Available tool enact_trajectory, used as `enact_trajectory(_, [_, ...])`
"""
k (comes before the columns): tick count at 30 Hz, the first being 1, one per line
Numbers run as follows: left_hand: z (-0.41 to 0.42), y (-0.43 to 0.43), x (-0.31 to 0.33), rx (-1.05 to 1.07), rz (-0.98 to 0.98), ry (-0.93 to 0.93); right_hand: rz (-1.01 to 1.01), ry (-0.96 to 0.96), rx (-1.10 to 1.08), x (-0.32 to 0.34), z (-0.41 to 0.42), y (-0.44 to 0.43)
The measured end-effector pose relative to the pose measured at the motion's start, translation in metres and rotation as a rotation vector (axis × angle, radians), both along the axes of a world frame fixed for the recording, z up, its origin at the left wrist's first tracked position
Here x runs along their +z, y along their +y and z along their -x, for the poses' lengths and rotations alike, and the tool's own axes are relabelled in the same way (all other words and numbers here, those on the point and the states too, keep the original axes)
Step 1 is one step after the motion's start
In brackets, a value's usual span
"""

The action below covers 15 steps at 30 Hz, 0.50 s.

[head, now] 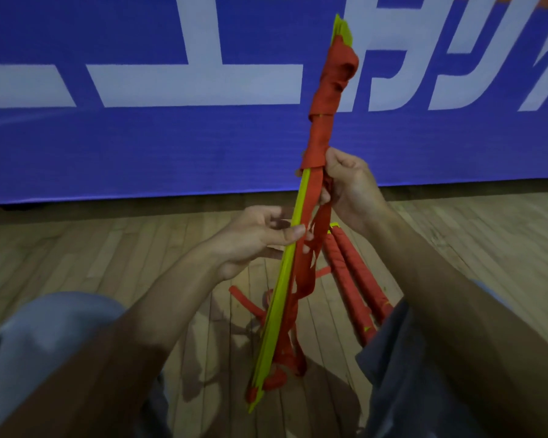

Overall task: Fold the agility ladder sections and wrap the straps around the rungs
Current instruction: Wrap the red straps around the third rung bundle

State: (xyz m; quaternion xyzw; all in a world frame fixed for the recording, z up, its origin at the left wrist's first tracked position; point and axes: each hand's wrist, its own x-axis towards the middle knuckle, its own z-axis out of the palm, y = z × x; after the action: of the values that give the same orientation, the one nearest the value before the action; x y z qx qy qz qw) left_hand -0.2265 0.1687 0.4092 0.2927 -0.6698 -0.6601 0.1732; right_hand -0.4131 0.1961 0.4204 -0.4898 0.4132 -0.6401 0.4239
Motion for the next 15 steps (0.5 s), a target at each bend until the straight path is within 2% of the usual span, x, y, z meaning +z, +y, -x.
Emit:
enact_trajectory(4, [0.003,0.002,-0.001,0.18,-0.011,-0.062,-0.04,0.182,-0.156,-0.004,-0.004,-0.006])
enact_trajectory(6, [0.003,0.001,-0.002,0.292,-0.027,-0.05,-0.095,0.3,-0.256,-0.005,-0.008,-0.008])
enact_trajectory(8, [0.004,-0.003,-0.004,0.431,-0.007,-0.027,-0.132,0.354,-0.266,-0.005,-0.011,-0.007])
enact_trajectory(11, [0.005,-0.009,-0.01,0.599,0.172,-0.072,-0.151,0.33,-0.234,-0.002,-0.015,-0.004])
enact_trajectory(15, [0.005,-0.011,-0.014,0.635,0.357,-0.159,-0.153,0.365,-0.256,-0.001,-0.017,-0.003])
